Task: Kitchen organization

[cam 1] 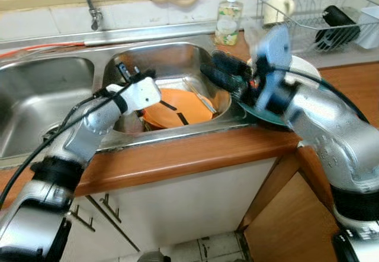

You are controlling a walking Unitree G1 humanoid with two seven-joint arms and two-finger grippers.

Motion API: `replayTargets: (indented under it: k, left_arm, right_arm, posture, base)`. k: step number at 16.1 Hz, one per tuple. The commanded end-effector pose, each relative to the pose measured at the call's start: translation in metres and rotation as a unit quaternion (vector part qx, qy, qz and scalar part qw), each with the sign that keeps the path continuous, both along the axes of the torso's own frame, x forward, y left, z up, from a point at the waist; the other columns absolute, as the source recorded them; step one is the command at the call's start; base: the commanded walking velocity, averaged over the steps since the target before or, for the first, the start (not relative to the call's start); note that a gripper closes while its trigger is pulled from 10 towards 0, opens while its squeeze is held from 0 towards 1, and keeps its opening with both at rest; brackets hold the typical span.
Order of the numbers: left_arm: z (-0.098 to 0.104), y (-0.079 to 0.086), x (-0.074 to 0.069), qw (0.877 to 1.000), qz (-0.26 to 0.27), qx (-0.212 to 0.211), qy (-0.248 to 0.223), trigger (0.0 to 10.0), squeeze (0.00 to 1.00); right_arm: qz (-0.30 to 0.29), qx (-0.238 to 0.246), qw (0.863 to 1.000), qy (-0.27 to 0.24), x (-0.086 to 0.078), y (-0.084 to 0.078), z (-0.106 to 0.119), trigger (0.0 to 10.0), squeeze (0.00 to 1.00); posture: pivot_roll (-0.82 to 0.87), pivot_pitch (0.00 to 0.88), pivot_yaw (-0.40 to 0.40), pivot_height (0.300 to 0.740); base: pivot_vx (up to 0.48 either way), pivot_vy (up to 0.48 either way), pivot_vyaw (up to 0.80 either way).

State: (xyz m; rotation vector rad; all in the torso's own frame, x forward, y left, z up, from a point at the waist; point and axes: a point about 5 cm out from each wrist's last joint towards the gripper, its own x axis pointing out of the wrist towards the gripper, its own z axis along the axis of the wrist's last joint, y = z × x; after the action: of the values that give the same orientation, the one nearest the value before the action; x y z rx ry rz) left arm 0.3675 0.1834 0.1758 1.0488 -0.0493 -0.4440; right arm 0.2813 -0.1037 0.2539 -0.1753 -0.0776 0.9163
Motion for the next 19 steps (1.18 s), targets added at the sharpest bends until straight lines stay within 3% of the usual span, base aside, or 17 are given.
replayTargets:
  k: [1, 2, 3, 4, 6, 7, 15, 16, 17, 19]
  left_arm:
    - [-0.016, 0.008, 0.005, 0.997, 0.03, 0.016, 0.075, 0.0, 0.0]
    - [-0.019, 0.008, 0.008, 0.995, 0.043, 0.016, 0.093, 2.2, 0.0]
    - [-0.023, 0.008, 0.011, 0.99, 0.049, 0.016, 0.129, 10.0, 0.0]
    - [-0.028, 0.008, 0.012, 0.982, 0.059, 0.008, 0.178, 10.0, 0.0]
    - [-0.032, 0.007, 0.013, 0.973, 0.062, 0.003, 0.223, 10.0, 0.0]
    - [-0.033, 0.004, 0.013, 0.967, 0.057, 0.001, 0.25, 10.0, 1.0]
    - [-0.034, -0.001, 0.013, 0.96, 0.044, -0.024, 0.276, 10.0, 1.0]
    - [-0.032, -0.001, 0.014, 0.962, 0.043, -0.041, 0.268, 10.0, 1.0]
    - [-0.022, -0.004, 0.017, 0.966, 0.036, -0.098, 0.238, 10.0, 1.0]
    - [-0.015, -0.009, 0.017, 0.961, 0.013, -0.169, 0.217, 10.0, 1.0]
  right_arm:
    - [0.033, -0.014, 0.999, 0.018, -0.01, 0.007, -0.005, 10.0, 0.0]
    - [0.046, -0.026, 0.998, 0.025, -0.014, 0.009, -0.01, 10.0, 0.0]
    - [0.057, -0.042, 0.997, 0.031, -0.017, 0.01, -0.015, 10.0, 0.0]
    - [0.062, -0.054, 0.996, 0.035, -0.02, 0.012, -0.019, 10.0, 0.0]
    - [0.06, -0.06, 0.996, 0.037, -0.021, 0.012, -0.02, 10.0, 0.0]
    - [0.054, -0.06, 0.996, 0.037, -0.021, 0.011, -0.02, 10.0, 0.0]
    - [0.018, -0.061, 0.998, 0.029, -0.018, 0.003, -0.016, 10.0, 0.0]
    - [0.005, -0.056, 0.998, 0.024, -0.015, 0.001, -0.014, 10.0, 0.0]
    - [-0.023, -0.04, 0.999, 0.011, -0.009, -0.004, -0.008, 10.0, 0.0]
    - [-0.075, -0.013, 0.997, -0.005, -0.001, -0.011, 0.0, 10.0, 0.0]
  posture:
    - [-0.01, 0.0, 0.07, 0.74]
    - [-0.01, 0.0, 0.069, 0.74]
    - [-0.02, 0.0, 0.069, 0.74]
    - [-0.03, 0.0, 0.075, 0.74]
    - [-0.04, 0.0, 0.085, 0.74]
    - [-0.05, 0.0, 0.093, 0.74]
    - [-0.05, 0.0, 0.095, 0.74]
    - [-0.05, 0.0, 0.095, 0.74]
    - [-0.05, 0.0, 0.095, 0.74]
    - [-0.05, 0.0, 0.091, 0.74]
  base:
    - [0.0, 0.0, 0.0]
    - [0.0, 0.0, 0.0]
    - [0.0, 0.0, 0.0]
    - [0.0, 0.0, 0.0]
    - [0.0, 0.0, 0.0]
    - [0.0, 0.0, 0.0]
    - [0.0, 0.0, 0.0]
    - [0.0, 0.0, 0.0]
    - [0.0, 0.0, 0.0]
    - [0.0, 0.0, 0.0]
